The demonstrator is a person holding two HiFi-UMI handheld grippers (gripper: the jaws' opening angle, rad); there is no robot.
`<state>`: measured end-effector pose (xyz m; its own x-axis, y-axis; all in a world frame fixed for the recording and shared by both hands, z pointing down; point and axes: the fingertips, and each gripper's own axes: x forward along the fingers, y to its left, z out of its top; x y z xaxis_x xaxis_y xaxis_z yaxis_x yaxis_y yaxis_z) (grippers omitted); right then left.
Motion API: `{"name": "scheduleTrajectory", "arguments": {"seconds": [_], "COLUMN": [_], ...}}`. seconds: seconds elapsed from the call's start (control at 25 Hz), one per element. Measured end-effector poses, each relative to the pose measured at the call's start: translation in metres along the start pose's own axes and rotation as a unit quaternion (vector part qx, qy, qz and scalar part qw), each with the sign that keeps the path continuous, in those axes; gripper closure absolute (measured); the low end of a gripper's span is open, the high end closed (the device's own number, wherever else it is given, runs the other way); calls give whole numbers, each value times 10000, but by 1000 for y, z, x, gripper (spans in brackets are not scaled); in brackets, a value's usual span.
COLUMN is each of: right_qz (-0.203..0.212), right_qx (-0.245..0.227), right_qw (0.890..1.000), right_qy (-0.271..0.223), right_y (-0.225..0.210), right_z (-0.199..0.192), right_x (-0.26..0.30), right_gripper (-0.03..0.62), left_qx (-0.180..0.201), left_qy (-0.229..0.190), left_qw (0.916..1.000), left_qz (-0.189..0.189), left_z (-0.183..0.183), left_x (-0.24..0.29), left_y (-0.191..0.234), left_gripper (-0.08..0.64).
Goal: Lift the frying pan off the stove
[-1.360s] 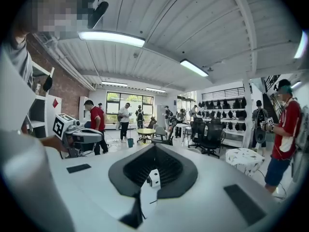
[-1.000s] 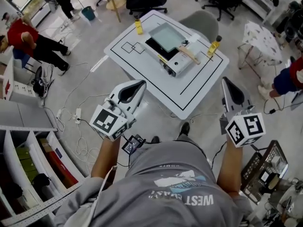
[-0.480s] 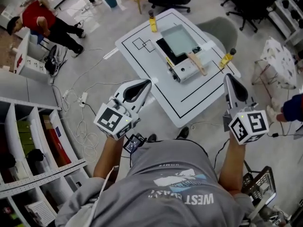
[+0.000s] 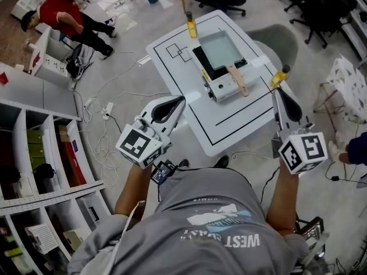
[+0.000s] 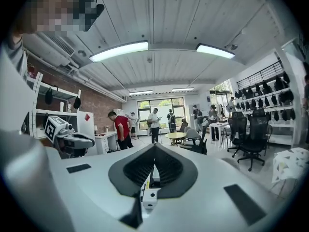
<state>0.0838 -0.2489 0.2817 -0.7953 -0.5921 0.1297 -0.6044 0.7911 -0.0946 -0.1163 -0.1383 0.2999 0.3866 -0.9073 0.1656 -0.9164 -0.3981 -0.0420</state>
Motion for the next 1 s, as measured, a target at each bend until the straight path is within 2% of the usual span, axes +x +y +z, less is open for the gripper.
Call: {"name": "scheduleTrajectory", "arguments": {"seconds": [0.28,0.56,0.72,1.0], "right_qz": [98,89,-80,-635], "right_qx": [136,192,179,213], "right_qw": [9998,9998,9998,9976], "right_qy": [-67,-38,32,189], "right_y": [-25,-35,-43,-64], "right_z": [-5,-15,-21,-29], "right_x": [-9,-16,-24,-39], "right_gripper": [581,581,581,581], "left_qx": [-23,-83,-139,-267], "left_qy": [-11,99,121,203], "left_qw": [10000,9999,9994,9963], "left_qz": [-19,-97,-276,-787], "left_z": [13,4,-5,-22], "left_x": [23,41,60,105], "left_y": [-20,-26,-24,-18], "left_gripper": [563,563,563,563]}}
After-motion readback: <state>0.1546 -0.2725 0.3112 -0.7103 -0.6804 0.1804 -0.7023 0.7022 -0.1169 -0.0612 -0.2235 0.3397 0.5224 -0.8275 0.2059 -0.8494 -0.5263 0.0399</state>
